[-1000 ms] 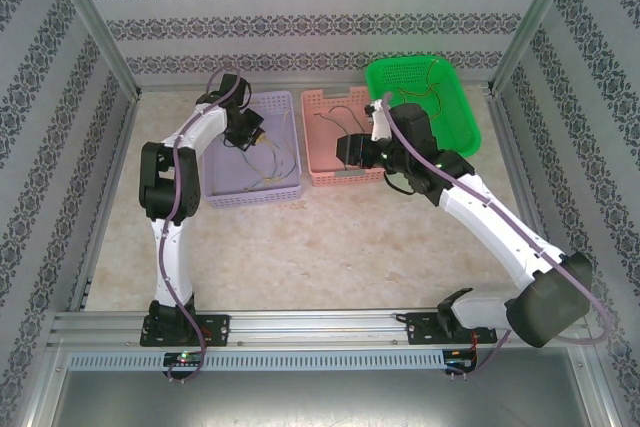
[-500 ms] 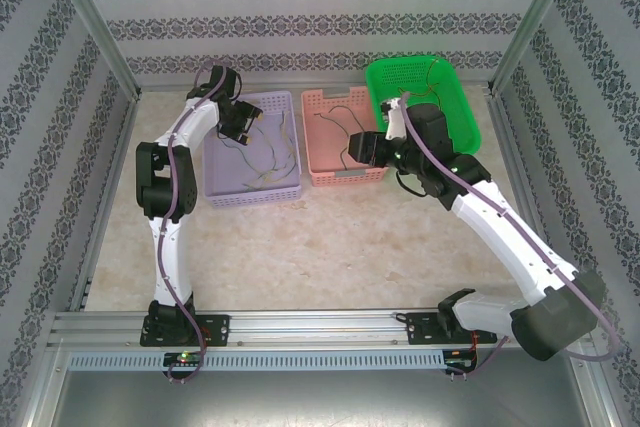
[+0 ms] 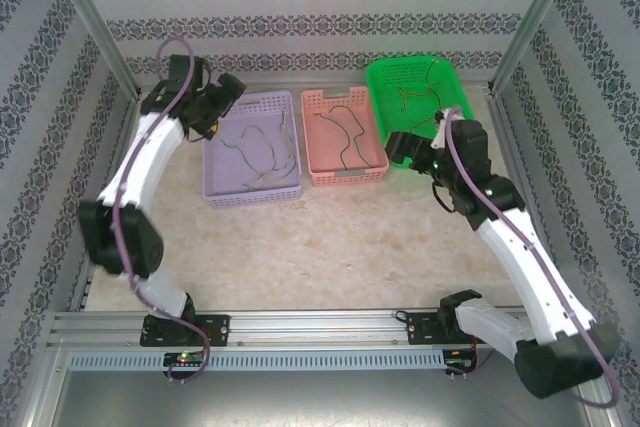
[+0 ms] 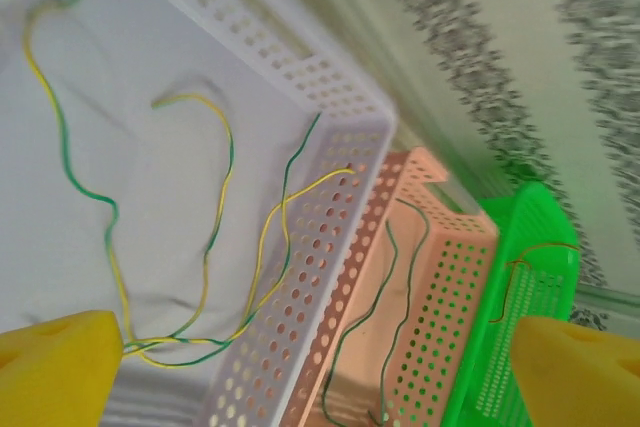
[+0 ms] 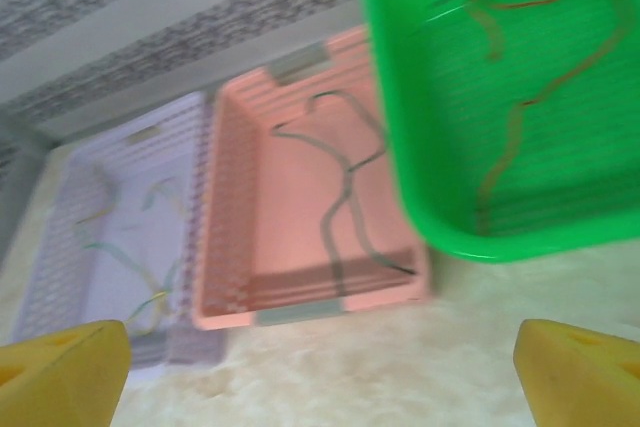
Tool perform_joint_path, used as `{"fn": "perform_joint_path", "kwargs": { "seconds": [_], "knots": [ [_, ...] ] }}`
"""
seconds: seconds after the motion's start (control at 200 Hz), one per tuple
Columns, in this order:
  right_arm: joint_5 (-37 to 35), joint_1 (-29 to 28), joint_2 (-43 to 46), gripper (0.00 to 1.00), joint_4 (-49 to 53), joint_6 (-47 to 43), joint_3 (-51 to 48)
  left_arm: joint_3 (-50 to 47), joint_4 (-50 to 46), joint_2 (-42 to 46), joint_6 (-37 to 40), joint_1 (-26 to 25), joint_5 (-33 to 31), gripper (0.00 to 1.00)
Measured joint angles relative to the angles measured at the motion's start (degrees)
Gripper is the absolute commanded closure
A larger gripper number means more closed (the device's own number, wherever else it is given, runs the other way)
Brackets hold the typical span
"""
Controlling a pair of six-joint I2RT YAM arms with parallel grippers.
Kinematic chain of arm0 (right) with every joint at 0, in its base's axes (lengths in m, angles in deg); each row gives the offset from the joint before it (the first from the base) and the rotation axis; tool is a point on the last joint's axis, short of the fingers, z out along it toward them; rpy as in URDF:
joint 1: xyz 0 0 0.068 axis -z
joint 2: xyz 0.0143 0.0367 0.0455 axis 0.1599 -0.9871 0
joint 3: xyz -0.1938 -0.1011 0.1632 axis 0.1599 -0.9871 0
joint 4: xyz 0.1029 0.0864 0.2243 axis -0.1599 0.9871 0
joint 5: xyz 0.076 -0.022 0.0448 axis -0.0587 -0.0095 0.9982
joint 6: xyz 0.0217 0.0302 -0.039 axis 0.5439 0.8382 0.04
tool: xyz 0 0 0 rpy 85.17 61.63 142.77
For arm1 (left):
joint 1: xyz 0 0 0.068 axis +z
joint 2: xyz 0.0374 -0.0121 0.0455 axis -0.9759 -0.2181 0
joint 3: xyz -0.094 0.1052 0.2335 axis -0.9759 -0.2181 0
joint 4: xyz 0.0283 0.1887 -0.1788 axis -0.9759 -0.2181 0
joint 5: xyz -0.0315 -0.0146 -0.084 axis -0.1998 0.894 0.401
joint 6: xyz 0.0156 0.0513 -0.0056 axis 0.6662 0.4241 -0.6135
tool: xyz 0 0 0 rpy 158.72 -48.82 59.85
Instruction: Untangle the cables
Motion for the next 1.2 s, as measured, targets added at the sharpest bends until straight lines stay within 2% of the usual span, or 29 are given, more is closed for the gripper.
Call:
{"fn": "perform_joint_path", "kwargs": {
  "seconds": [0.115,0.195,0.285,0.375,0.425,0.555,0.664,0.804,0.964,1.069,1.139,1.199],
  "knots": [
    [-13.8,-1.3,5.8,0.02,0.8,-1.2,-4.7,-12.0,0.9,14.5,5.5,-0.7,-7.1,0.0],
    [-22.9,-0.8,8.2,0.02,-1.1,-4.4,-9.5,-18.9,-1.1,22.0,7.4,-2.6,-18.6,0.0],
    [-26.0,2.0,8.9,0.02,-8.1,-10.7,-17.6,-29.7,-0.3,29.4,12.2,-4.9,-30.5,0.0],
    [-26.2,4.7,7.5,0.02,-17.0,-16.7,-27.4,-44.5,4.8,36.7,20.2,-5.2,-38.1,0.0],
    [-26.2,5.7,5.8,0.02,-21.1,-19.0,-32.2,-51.5,7.6,39.4,24.0,-5.2,-40.3,0.0],
    [-24.4,8.2,-1.6,0.02,-30.2,-21.8,-36.5,-64.7,17.7,41.6,33.0,-5.2,-40.3,0.0],
    [-20.8,10.2,-10.4,0.02,-41.7,-22.8,-36.4,-70.0,32.7,36.0,39.0,-4.6,-38.5,0.01],
    [-16.0,11.7,-19.8,0.02,-51.1,-23.8,-34.9,-70.0,51.1,20.9,43.1,-2.2,-35.0,0.01],
    [-10.0,14.3,-26.9,0.02,-60.5,-24.7,-32.3,-64.3,63.0,7.2,47.8,0.4,-29.9,0.0],
    [-6.9,15.0,-27.8,0.02,-68.8,-25.5,-35.0,-64.5,70.4,4.2,49.2,2.2,-26.3,0.01],
    [-5.6,14.9,-28.7,0.02,-74.2,-25.9,-38.1,-67.3,78.9,3.1,49.8,2.7,-24.6,0.01],
    [-5.5,14.9,-29.2,0.02,-75.6,-25.9,-39.6,-68.7,80.2,2.8,49.9,2.8,-23.4,0.01]
  ]
}}
